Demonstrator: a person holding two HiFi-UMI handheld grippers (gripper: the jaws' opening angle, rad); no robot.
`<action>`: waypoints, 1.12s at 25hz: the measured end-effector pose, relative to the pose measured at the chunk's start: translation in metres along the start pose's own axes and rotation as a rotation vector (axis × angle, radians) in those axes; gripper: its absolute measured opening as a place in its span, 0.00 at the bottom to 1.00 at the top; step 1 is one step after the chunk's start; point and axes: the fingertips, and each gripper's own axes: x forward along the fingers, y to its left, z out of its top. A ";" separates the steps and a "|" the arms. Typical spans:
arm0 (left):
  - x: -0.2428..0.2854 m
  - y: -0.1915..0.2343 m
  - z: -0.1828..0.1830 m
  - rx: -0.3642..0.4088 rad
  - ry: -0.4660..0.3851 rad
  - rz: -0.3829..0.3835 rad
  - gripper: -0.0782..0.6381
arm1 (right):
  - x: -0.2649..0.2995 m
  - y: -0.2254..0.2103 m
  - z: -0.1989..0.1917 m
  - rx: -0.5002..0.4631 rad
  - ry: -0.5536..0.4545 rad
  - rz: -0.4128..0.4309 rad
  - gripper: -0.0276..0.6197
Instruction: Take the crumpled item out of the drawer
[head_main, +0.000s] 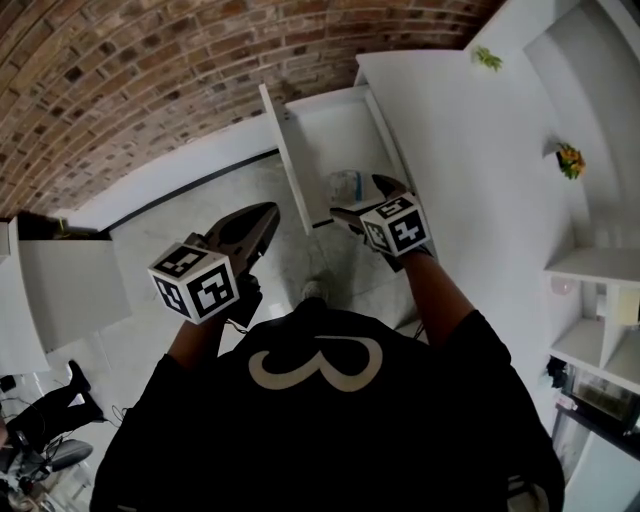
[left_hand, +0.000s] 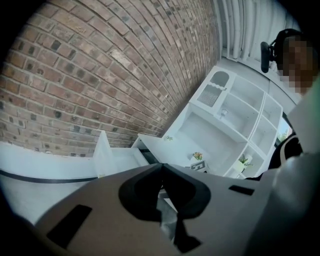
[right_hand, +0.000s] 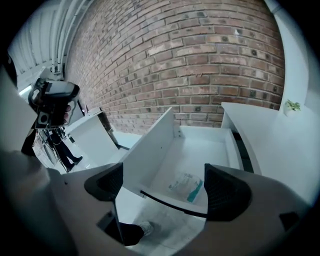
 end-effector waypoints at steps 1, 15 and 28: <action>0.001 0.005 0.000 -0.008 0.000 0.002 0.11 | 0.007 -0.004 -0.002 0.004 0.017 -0.001 0.80; 0.005 0.062 -0.013 -0.093 0.015 0.059 0.11 | 0.095 -0.044 -0.037 0.000 0.269 0.011 0.79; 0.001 0.098 -0.044 -0.147 0.062 0.124 0.11 | 0.147 -0.070 -0.074 0.010 0.473 0.049 0.73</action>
